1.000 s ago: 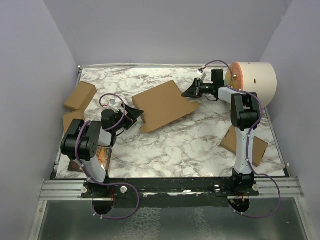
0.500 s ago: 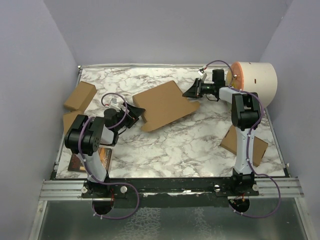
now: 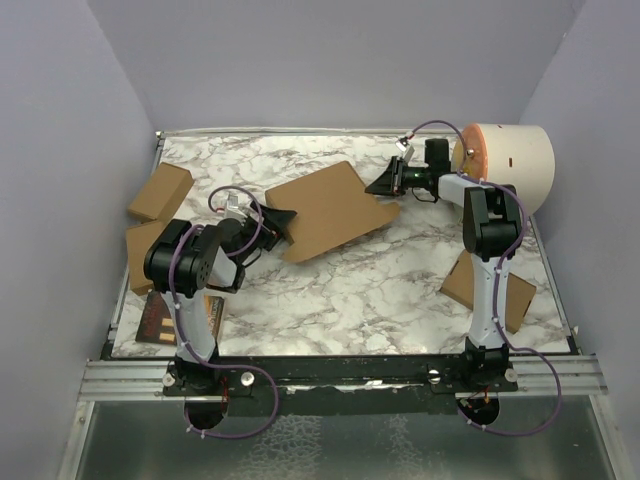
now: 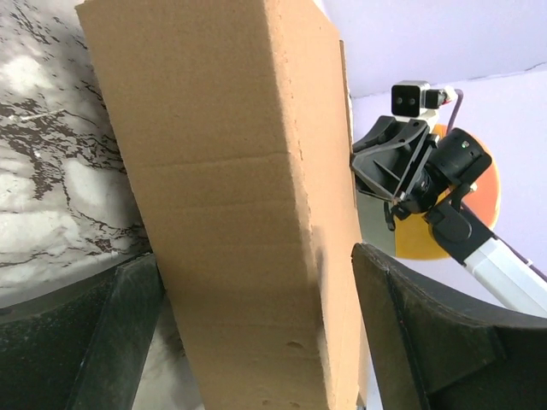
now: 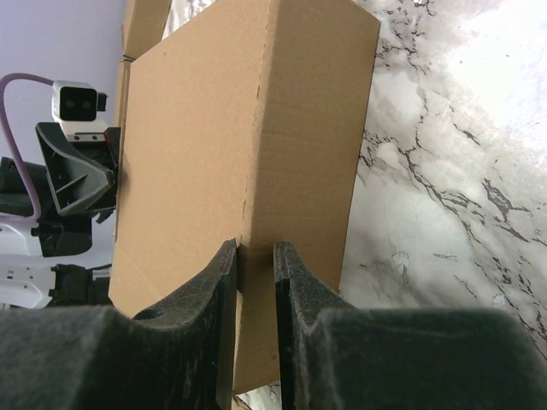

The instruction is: Fold the paper box

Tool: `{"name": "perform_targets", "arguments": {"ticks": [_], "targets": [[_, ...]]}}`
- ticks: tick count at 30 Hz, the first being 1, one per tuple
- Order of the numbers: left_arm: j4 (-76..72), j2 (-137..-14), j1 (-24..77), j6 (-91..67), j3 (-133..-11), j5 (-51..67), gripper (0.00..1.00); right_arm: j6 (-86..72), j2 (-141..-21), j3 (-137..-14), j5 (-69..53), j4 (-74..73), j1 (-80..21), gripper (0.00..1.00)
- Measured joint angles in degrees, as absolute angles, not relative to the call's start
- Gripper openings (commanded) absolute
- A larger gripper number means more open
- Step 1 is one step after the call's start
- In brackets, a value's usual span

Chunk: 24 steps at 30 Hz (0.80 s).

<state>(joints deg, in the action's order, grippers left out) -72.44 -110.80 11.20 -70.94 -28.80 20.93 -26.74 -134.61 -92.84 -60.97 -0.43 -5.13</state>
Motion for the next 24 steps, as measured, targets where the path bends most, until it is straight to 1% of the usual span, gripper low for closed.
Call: {"name": "perform_targets", "arguments": {"ticks": [2,7,9,11,15,18,19,24], "targets": [[-73.8,-111.5,11.4,-71.6,-28.8,20.3,0.77,-26.7,-134.6,-92.8,-61.0,-0.4,-5.1,0.12],[-74.4,-111.7,11.4,-72.8,-28.8,19.6,0.61,-26.3,-134.6,-92.9,-61.5,-0.6,-4.8,0.20],[-74.3,-111.6,11.5,-73.2,-28.7,19.4,0.57,-26.1,-134.6,-92.9,-61.8,-0.8,-4.7,0.25],[-73.7,-111.1,11.5,-73.4,-28.5,19.0,0.51,-25.4,-134.6,-93.0,-62.2,-1.1,-4.7,0.31],[-71.2,-108.4,11.6,-73.1,-28.0,18.4,0.50,-23.8,-134.4,-93.1,-62.4,-2.4,-4.8,0.48],[-69.2,-106.1,11.6,-72.7,-27.4,18.0,0.50,-21.6,-133.8,-93.0,-62.0,-4.8,-4.8,0.57],[-68.2,-104.9,11.6,-72.5,-27.2,17.9,0.48,-20.8,-133.5,-93.0,-61.8,-5.4,-4.8,0.59],[-65.4,-100.2,11.1,-71.8,-25.9,17.3,0.48,-16.3,-131.0,-92.9,-59.9,-9.5,-4.9,0.67]]}}
